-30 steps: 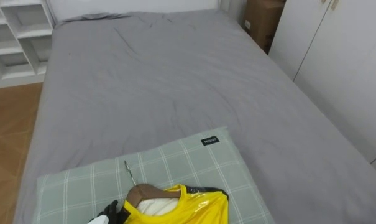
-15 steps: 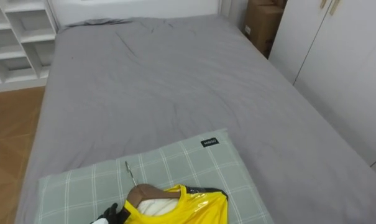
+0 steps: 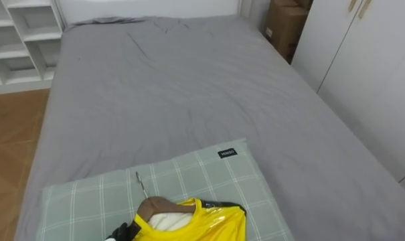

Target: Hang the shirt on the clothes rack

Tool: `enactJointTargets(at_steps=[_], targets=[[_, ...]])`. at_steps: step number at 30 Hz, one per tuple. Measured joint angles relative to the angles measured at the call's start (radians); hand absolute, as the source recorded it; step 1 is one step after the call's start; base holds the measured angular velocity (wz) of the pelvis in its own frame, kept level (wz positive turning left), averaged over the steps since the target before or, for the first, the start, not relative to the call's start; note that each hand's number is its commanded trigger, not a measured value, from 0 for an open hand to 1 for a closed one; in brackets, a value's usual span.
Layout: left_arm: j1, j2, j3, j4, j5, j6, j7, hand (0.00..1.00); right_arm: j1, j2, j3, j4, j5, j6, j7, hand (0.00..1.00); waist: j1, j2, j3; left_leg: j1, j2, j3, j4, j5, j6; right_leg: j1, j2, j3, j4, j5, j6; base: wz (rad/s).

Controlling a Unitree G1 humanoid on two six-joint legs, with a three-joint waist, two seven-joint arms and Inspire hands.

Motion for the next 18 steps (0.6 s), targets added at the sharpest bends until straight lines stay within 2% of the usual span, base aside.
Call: enactJointTargets(at_steps=[5,13,14,15,18], targets=[[-0.024,-0.002,0.001,0.024,-0.068,0.0,0.0,0.0,-0.009,0.0,0.015,0.004,0.004,0.001,0.001,0.0,-0.001,-0.002,0.0007,-0.012,0.0,-0.005,0.001,0.001,0.001,-0.011,0.001,0.001,0.0,0.0,0.0,0.0],[-0.059,-0.003,0.003,0.029,-0.113,0.0,0.001,0.0,-0.024,-0.003,0.035,0.011,0.032,0.003,0.006,0.0,0.0,-0.002,0.0035,-0.054,0.0,-0.017,0.015,0.001,0.001,-0.043,0.0,-0.007,0.003,0.001,-0.001,0.03],[-0.073,-0.003,0.007,0.03,-0.119,0.0,0.002,0.0,-0.031,-0.002,0.037,0.012,0.03,0.003,0.006,0.0,0.002,-0.004,0.0094,-0.061,0.0,-0.02,0.018,0.001,0.001,-0.047,-0.001,-0.011,0.003,0.001,-0.001,0.06],[-0.078,-0.003,0.013,0.031,-0.123,-0.001,0.004,0.0,-0.034,-0.002,0.043,0.013,0.029,0.004,0.006,0.0,0.003,-0.004,0.0095,-0.065,0.0,-0.019,0.018,0.001,0.001,-0.052,-0.001,-0.011,0.004,0.002,-0.002,0.04],[-0.104,-0.002,0.048,0.037,-0.124,-0.001,0.009,0.0,-0.045,0.003,0.049,0.02,0.03,0.004,0.003,0.0,0.004,-0.011,0.0166,-0.076,0.0,-0.021,0.019,0.006,-0.001,-0.063,-0.002,-0.015,0.003,0.003,-0.004,0.0]])
